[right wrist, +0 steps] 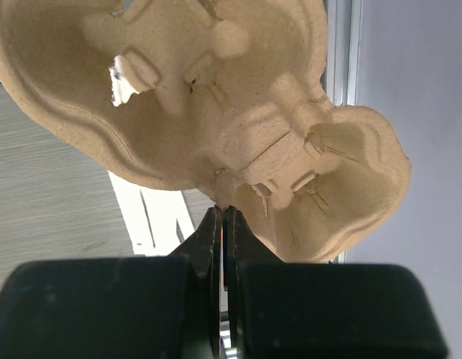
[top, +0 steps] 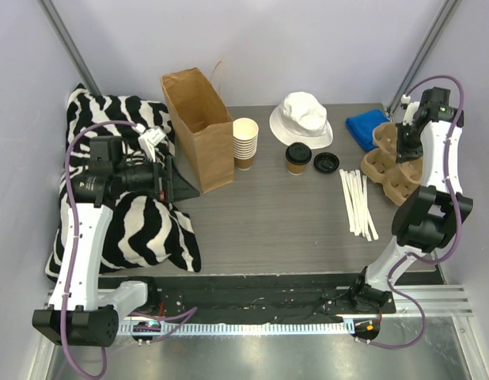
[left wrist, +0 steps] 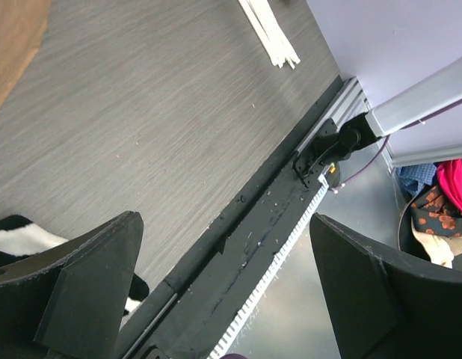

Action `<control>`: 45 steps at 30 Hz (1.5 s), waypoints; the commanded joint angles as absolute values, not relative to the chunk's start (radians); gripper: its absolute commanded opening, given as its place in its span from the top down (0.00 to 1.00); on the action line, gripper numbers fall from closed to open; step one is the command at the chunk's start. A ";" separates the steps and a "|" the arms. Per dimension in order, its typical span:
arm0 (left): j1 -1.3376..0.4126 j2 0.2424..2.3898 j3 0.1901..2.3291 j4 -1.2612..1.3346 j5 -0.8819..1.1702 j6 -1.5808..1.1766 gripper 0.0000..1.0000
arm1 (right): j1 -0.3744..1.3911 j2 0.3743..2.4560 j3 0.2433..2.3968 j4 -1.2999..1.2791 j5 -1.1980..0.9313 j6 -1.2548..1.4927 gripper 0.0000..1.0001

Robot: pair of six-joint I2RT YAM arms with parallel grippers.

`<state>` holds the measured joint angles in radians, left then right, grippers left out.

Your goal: Pack the takeout coffee

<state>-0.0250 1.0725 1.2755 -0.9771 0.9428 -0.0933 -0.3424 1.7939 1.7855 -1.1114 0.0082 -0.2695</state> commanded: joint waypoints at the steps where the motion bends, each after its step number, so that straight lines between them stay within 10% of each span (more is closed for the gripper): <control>1: -0.017 1.078 1.353 -0.943 0.951 -0.089 0.00 | -0.336 1.700 1.879 -1.169 -0.084 -0.290 0.99; 35: -0.308 1.746 2.154 -0.974 0.368 0.523 0.05 | -0.137 1.402 1.637 -1.269 -0.224 -0.403 0.99; 45: -0.394 1.753 2.039 -1.124 0.328 0.557 0.37 | -0.112 1.359 1.695 -1.336 -0.244 -0.439 0.99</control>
